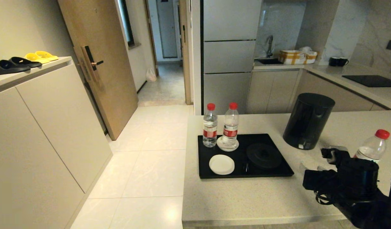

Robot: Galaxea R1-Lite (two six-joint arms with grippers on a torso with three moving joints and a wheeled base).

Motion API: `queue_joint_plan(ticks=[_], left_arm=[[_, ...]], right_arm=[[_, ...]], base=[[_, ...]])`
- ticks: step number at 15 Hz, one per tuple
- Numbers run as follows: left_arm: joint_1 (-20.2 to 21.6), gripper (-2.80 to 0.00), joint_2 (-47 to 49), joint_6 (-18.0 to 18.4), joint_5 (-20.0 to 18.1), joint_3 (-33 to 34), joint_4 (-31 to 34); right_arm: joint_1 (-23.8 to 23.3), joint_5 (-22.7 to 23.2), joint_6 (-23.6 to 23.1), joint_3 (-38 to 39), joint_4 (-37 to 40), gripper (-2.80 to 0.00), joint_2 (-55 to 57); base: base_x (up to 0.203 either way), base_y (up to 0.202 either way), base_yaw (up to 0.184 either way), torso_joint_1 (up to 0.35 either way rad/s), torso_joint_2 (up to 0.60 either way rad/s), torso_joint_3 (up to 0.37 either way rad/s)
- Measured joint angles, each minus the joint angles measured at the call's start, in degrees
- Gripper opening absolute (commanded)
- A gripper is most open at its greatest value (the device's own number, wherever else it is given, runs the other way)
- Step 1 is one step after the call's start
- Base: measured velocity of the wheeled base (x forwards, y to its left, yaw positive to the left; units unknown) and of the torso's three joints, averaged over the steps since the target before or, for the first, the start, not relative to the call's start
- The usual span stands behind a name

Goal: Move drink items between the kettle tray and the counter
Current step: Return the bottled water to its original position

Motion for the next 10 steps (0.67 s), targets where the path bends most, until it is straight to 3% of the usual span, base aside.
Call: queue_joint_plan(ticks=[6,8,10], left_arm=[[0.0,-2.8,0.0,0.0,-0.1,0.0,0.0],[0.0,-2.8,0.0,0.0,0.0,0.0,0.0],[0.0,-2.8,0.0,0.0,0.0,0.0,0.0]], right_arm=[[0.6,1.9,2.3,-0.2,1.1,-2.8,-6.2],[0.6,-0.5,5.2,-2.0,3.2,-2.8,-10.8],[0.4,-4.2,2.1,-5.1,7.8,-2.8,-17.7]], base=[[0.0,0.0,0.0,0.0,0.0,0.0],[0.0,0.0,0.0,0.0,0.0,0.0],[0.0,0.0,0.0,0.0,0.0,0.0]])
